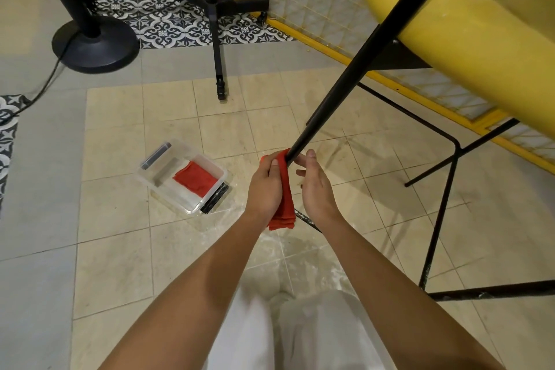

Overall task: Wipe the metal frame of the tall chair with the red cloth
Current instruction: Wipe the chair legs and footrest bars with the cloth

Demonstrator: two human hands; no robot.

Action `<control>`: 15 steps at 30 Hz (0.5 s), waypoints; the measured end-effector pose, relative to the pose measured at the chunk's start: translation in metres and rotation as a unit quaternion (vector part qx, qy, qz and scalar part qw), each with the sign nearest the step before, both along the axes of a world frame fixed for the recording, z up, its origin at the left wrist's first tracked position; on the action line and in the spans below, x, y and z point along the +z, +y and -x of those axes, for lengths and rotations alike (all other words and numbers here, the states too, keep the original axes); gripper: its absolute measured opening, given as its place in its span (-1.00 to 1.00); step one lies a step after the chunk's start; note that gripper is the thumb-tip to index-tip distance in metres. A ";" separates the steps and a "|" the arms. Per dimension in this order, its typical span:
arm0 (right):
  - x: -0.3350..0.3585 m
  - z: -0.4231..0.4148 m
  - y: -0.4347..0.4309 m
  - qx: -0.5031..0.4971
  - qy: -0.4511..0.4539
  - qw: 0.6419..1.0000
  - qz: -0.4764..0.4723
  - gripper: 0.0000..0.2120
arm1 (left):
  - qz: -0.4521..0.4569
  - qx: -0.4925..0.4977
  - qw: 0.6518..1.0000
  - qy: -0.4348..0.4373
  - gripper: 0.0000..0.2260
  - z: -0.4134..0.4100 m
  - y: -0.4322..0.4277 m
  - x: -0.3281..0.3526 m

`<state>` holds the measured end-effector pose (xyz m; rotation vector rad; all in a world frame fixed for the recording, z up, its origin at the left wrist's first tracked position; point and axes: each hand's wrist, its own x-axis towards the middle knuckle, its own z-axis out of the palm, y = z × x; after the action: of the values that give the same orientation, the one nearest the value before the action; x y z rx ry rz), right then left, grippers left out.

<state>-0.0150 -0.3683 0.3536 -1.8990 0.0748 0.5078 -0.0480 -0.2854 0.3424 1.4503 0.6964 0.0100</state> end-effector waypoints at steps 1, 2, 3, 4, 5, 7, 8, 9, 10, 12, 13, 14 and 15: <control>-0.001 0.000 0.000 -0.001 0.003 1.000 0.001 -0.46 | -0.004 0.001 1.000 0.006 -0.73 0.000 0.000 -0.004; -0.002 0.001 0.000 -0.002 0.004 1.000 0.002 -0.47 | -0.006 0.000 1.000 0.014 -0.73 0.000 0.000 -0.007; -0.003 0.001 0.000 -0.005 0.006 1.000 0.001 -0.47 | -0.011 -0.003 1.000 0.026 -0.71 0.000 0.000 -0.012; -0.004 0.001 -0.001 -0.009 0.009 1.000 0.000 -0.48 | -0.020 -0.009 0.999 0.039 -0.69 0.001 0.001 -0.016; -0.005 0.002 -0.002 -0.012 0.011 1.000 -0.002 -0.48 | -0.029 -0.016 0.998 0.052 -0.67 0.002 0.002 -0.020; -0.006 0.003 -0.003 -0.014 0.015 1.000 -0.005 -0.48 | -0.034 -0.029 0.996 0.072 -0.65 0.003 0.004 -0.026; -0.007 0.004 -0.004 -0.015 0.017 1.000 -0.006 -0.48 | -0.035 -0.036 0.996 0.080 -0.64 0.003 0.006 -0.029; -0.008 0.004 -0.006 -0.015 0.019 1.000 -0.004 -0.48 | -0.037 -0.042 0.994 0.089 -0.64 0.002 0.007 -0.030; -0.009 0.005 -0.007 -0.013 0.020 1.000 -0.001 -0.48 | -0.040 -0.050 0.993 0.099 -0.64 0.002 0.008 -0.031; -0.010 0.007 -0.009 -0.010 0.020 1.000 0.008 -0.48 | -0.038 -0.063 0.990 0.118 -0.65 0.001 0.011 -0.030; -0.010 0.007 -0.010 -0.009 0.020 1.000 0.012 -0.48 | -0.028 -0.062 0.990 0.124 -0.65 0.000 0.013 -0.029; -0.009 0.007 -0.010 -0.009 0.020 1.000 0.016 -0.48 | -0.016 -0.060 0.990 0.127 -0.66 -0.001 0.014 -0.026; -0.008 0.007 -0.011 -0.009 0.018 1.000 0.018 -0.48 | -0.006 -0.056 0.990 0.127 -0.66 -0.002 0.014 -0.023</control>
<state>-0.0224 -0.3788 0.3455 -1.9221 0.1246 0.5310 -0.0464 -0.2714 0.3192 1.5146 0.8209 -0.2619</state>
